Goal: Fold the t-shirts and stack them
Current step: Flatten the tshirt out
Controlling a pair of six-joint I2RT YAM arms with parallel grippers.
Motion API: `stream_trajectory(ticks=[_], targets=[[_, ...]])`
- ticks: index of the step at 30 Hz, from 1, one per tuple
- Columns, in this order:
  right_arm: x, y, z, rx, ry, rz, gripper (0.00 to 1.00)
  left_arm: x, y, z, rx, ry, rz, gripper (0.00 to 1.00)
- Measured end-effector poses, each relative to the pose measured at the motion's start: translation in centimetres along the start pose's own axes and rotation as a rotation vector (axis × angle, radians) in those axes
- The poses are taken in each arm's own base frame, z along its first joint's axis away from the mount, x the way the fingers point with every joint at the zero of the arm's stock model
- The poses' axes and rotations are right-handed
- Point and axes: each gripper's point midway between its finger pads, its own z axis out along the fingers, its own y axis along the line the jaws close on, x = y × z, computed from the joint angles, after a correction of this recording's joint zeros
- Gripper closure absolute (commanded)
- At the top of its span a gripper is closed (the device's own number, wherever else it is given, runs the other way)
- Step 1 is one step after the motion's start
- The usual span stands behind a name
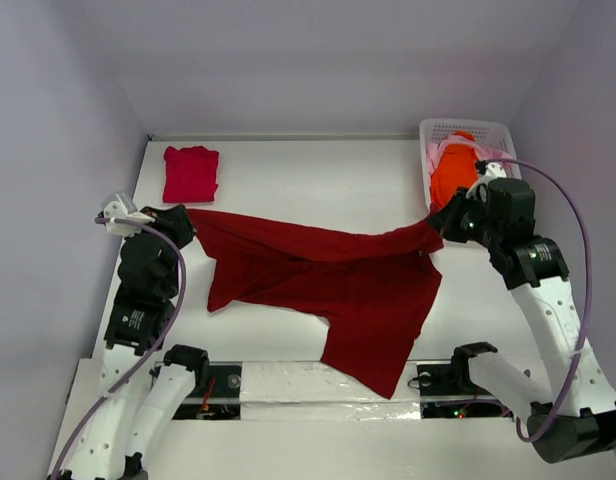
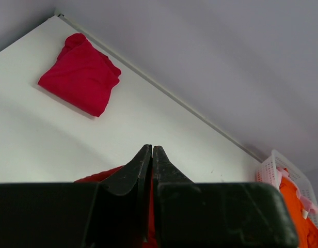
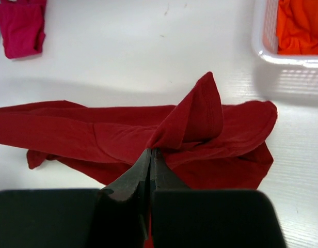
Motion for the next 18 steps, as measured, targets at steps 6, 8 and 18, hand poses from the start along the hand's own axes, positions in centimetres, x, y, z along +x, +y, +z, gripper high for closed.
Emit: stream_trajectory(ticks=[6,8,18], targets=[[2.6,-1.2,0.8,0.027,0.06,0.03,1.0,1.2,0.1,0.5,0.005,0.027,0.004,1.0],[2.8,-1.4,1.0,0.034,0.066,0.036,1.0,1.9,0.1,1.3,-0.003,0.047,0.007,1.0],[-0.1,-1.7,3.5,0.087,0.037,0.046,1.0,7.3,0.0,7.5,-0.051,0.16,0.032,1.0]])
